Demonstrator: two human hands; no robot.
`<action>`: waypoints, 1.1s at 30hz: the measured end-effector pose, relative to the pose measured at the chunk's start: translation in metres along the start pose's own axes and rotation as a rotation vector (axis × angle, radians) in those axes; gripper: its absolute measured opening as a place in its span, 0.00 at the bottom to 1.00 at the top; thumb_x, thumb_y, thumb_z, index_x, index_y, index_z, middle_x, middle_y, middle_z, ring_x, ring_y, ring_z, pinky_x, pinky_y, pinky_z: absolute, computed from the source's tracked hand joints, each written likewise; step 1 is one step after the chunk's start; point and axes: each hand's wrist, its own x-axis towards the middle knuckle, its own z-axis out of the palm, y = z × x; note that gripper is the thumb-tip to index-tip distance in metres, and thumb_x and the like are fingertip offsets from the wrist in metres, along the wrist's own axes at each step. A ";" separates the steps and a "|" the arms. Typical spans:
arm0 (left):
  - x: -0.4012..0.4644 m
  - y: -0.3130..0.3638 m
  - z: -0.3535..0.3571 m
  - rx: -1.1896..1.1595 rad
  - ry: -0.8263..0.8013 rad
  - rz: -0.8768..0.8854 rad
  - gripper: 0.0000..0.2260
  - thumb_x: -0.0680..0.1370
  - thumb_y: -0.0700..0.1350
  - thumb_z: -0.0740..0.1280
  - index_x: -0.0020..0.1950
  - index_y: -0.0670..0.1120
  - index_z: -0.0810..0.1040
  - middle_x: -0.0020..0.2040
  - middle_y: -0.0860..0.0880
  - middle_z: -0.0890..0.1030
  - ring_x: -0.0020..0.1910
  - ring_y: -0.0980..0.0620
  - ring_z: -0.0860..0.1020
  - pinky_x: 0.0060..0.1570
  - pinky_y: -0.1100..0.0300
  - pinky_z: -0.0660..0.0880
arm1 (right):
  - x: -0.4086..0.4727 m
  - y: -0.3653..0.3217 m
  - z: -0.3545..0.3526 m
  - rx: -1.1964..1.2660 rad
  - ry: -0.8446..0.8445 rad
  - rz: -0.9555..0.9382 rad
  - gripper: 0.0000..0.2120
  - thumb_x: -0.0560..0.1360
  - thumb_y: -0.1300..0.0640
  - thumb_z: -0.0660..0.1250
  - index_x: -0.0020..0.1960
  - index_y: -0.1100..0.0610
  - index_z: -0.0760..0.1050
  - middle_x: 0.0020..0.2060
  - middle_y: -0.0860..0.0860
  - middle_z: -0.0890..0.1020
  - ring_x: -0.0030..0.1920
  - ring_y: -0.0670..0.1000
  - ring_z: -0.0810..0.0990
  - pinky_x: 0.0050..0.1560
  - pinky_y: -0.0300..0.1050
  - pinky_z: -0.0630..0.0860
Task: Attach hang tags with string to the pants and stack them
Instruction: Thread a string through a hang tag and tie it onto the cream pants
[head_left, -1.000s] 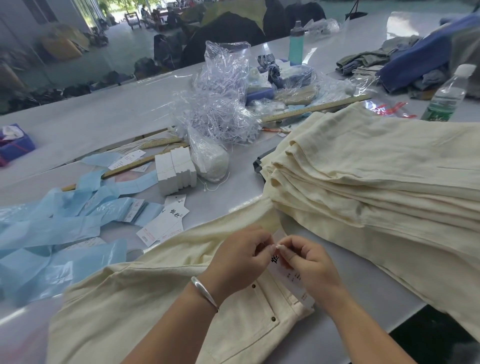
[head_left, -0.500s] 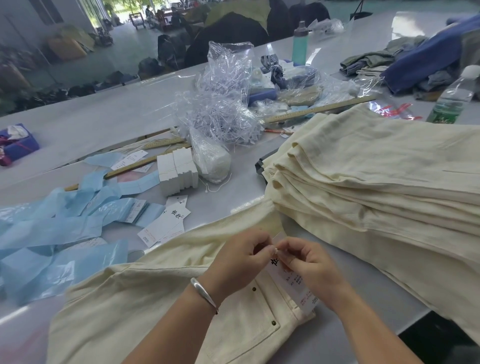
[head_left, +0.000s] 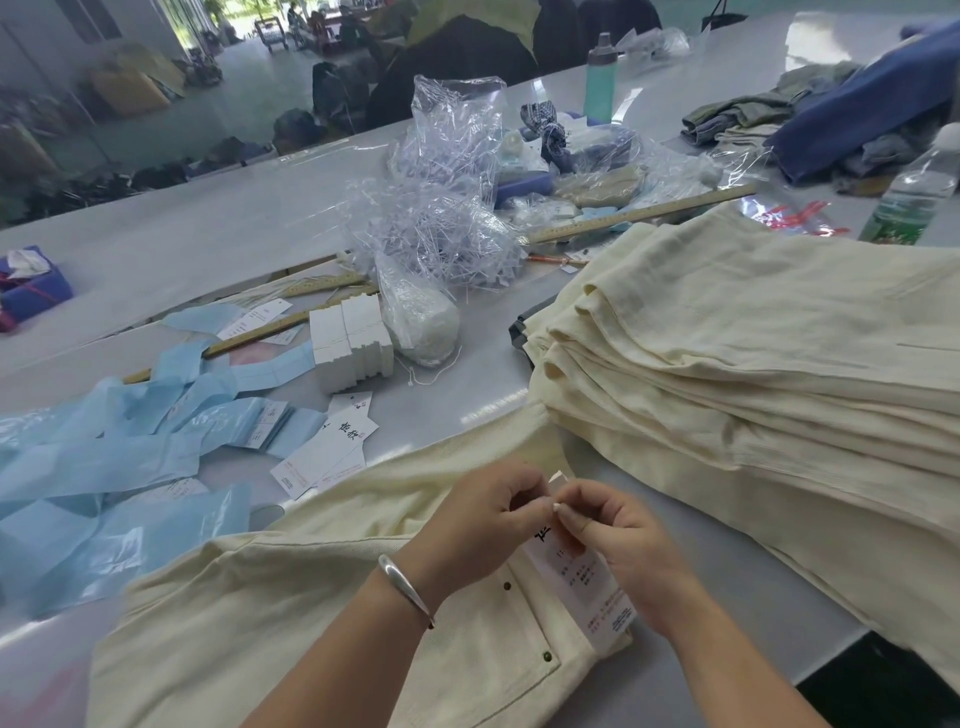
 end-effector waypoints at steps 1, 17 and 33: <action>0.001 0.000 0.000 0.000 -0.010 -0.002 0.12 0.75 0.43 0.67 0.34 0.54 0.72 0.34 0.56 0.71 0.34 0.60 0.68 0.37 0.63 0.66 | 0.000 0.001 0.000 0.009 -0.002 0.004 0.07 0.78 0.67 0.61 0.45 0.71 0.74 0.34 0.58 0.71 0.35 0.52 0.67 0.37 0.36 0.67; -0.001 0.001 -0.001 -0.037 -0.035 0.006 0.07 0.76 0.41 0.68 0.38 0.45 0.76 0.34 0.56 0.72 0.33 0.62 0.68 0.36 0.69 0.66 | 0.001 0.009 -0.004 0.085 -0.037 0.037 0.07 0.75 0.57 0.68 0.39 0.57 0.78 0.31 0.52 0.72 0.33 0.47 0.68 0.37 0.36 0.67; 0.000 0.001 -0.004 0.018 -0.090 0.020 0.07 0.76 0.42 0.68 0.38 0.44 0.76 0.35 0.55 0.71 0.35 0.59 0.68 0.36 0.67 0.65 | -0.001 0.007 -0.007 0.140 -0.071 0.123 0.05 0.72 0.60 0.66 0.41 0.63 0.76 0.31 0.52 0.74 0.33 0.47 0.69 0.36 0.36 0.68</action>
